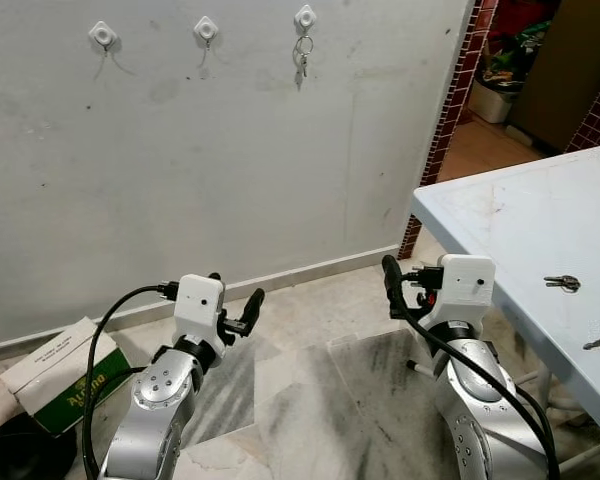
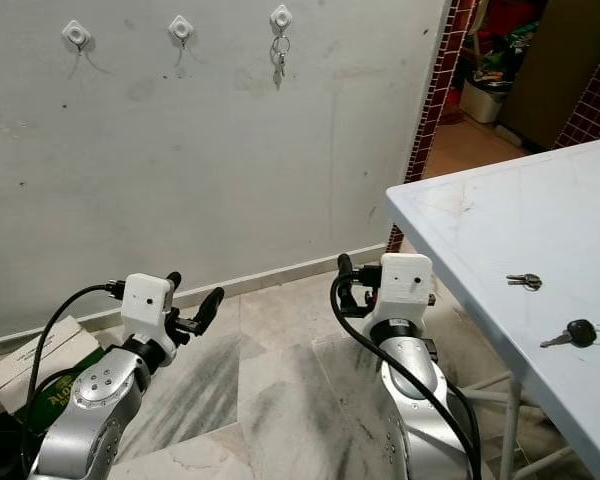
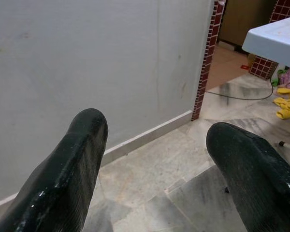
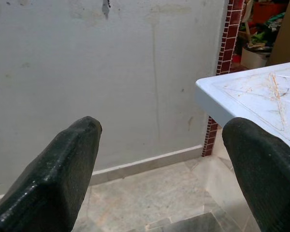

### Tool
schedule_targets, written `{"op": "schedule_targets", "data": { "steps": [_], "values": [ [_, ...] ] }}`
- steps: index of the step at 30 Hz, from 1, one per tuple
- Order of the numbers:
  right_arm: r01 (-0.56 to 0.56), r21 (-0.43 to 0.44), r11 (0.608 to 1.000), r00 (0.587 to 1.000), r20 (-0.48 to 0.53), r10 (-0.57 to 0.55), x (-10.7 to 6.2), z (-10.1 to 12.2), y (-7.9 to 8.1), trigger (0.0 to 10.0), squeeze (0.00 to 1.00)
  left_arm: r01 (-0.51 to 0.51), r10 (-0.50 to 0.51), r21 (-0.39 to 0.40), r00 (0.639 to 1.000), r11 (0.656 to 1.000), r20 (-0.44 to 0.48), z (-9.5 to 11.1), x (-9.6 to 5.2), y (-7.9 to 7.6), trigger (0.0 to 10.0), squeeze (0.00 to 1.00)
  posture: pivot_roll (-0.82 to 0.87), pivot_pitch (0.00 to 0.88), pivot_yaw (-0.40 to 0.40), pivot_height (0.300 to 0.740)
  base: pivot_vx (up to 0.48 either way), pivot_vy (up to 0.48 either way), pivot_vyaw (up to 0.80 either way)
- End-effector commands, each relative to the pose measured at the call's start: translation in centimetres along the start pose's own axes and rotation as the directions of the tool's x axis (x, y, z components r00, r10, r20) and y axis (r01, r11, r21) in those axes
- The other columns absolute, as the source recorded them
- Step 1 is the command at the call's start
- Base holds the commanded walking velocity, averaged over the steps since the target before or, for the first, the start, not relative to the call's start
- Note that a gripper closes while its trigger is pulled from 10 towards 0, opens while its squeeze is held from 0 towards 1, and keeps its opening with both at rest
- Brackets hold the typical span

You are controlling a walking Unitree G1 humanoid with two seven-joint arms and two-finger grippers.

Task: Hang keys on a hook

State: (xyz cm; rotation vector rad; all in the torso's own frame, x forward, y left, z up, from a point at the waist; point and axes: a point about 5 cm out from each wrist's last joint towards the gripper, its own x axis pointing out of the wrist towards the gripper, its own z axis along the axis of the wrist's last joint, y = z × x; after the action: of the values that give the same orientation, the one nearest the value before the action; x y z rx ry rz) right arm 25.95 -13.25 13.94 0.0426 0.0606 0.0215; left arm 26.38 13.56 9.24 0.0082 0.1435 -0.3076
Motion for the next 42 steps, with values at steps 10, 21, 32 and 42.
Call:
{"op": "schedule_targets", "data": {
  "steps": [10, 21, 32, 42],
  "values": [
    [-0.014, -0.013, 1.000, 1.000, -0.005, 0.014, 0.22, -0.04, 0.03, 10.0, 0.00, 0.001, -0.001, -0.004, 1.000, 1.000, 0.010, 0.25, 0.08, 0.06, 10.0, 0.00, -0.03, 0.002, 0.028, 0.740, 0.000, -0.315, 0.00],
    [-0.019, -0.012, 1.000, 1.000, -0.010, 0.019, 0.32, -0.12, 0.09, 10.0, 0.00, -0.006, 0.007, -0.018, 1.000, 1.000, 0.014, 0.26, 0.13, 0.17, 10.0, 0.00, -0.03, 0.000, 0.025, 0.740, 0.000, -0.028, 0.00],
    [-0.022, -0.014, 1.000, 1.000, -0.020, 0.021, 0.50, -0.13, 0.09, 10.0, 0.00, -0.005, 0.005, -0.017, 1.000, 1.000, 0.017, 0.35, 0.35, 0.19, 10.0, 0.00, -0.04, 0.000, 0.024, 0.740, 0.000, 0.000, -0.55],
    [-0.023, -0.024, 0.999, 1.000, -0.021, 0.023, 0.68, 0.08, -0.07, 10.0, 0.00, -0.011, 0.011, -0.038, 1.000, 0.999, 0.007, 0.17, 0.59, 0.24, 10.0, 0.00, -0.05, 0.001, 0.017, 0.740, 0.000, 0.000, -0.80]
  ]
}}
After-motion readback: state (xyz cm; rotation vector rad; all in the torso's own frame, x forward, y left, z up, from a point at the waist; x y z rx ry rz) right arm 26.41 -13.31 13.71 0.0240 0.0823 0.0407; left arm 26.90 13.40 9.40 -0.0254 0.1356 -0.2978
